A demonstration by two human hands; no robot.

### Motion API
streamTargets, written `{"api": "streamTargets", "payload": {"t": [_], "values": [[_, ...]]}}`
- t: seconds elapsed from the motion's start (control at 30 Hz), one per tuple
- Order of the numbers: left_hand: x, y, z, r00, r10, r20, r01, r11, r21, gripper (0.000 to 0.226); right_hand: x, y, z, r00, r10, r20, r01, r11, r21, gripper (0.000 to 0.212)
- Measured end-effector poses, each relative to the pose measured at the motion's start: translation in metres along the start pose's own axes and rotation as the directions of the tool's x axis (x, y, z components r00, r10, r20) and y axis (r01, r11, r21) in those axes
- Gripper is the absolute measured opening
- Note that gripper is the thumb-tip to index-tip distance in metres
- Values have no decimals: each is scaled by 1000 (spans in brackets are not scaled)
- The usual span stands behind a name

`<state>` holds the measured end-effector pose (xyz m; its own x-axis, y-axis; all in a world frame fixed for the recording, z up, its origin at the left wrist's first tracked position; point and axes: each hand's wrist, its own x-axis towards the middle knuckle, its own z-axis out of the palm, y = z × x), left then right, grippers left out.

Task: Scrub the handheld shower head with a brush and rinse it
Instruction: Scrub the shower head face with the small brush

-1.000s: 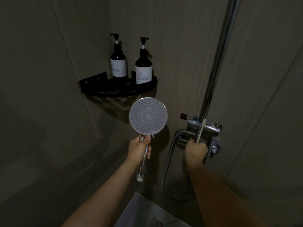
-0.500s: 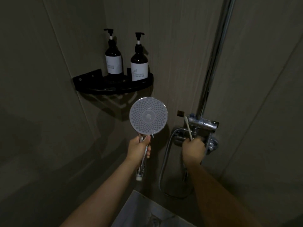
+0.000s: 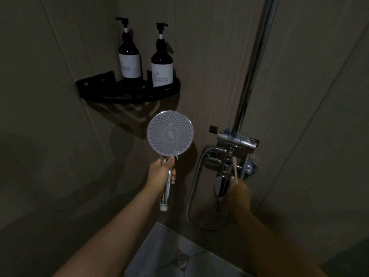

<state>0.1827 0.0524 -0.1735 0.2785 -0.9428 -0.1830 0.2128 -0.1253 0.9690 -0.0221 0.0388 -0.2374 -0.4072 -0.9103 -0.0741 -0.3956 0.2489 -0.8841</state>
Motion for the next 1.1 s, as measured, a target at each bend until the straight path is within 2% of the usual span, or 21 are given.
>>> {"api": "streamTargets", "payload": {"t": [0.07, 0.17, 0.23, 0.43, 0.57, 0.8, 0.97, 1.1], "values": [[1, -4, 3, 1000, -7, 10, 7, 1000, -9, 16, 0, 8, 1, 996, 39, 80, -44, 997, 64, 37], [1, -12, 10, 1000, -15, 23, 15, 1000, -10, 15, 2, 12, 3, 990, 65, 123, -87, 978, 188, 39], [-1, -17, 15, 999, -15, 31, 16, 1000, -24, 16, 2, 19, 3, 984, 69, 161, -100, 977, 190, 40], [-1, -29, 22, 999, -15, 46, 18, 998, -55, 19, -5, 29, 10, 958, -1, 286, 5, 1000, -12, 26], [0, -31, 25, 998, -19, 62, 23, 997, -73, 21, -3, 26, 13, 961, 42, 273, -40, 999, -10, 25], [-3, -47, 28, 996, -45, 73, 49, 998, -49, 20, -3, 25, 13, 975, 33, 222, -15, 997, -79, 25], [-5, -54, 29, 997, -57, 57, 59, 998, -36, 22, -3, 25, 14, 980, 41, 197, -38, 999, -21, 24], [-7, -58, 28, 996, -63, 61, 64, 998, -20, 20, -3, 25, 14, 979, 30, 202, -23, 999, -40, 24]]}}
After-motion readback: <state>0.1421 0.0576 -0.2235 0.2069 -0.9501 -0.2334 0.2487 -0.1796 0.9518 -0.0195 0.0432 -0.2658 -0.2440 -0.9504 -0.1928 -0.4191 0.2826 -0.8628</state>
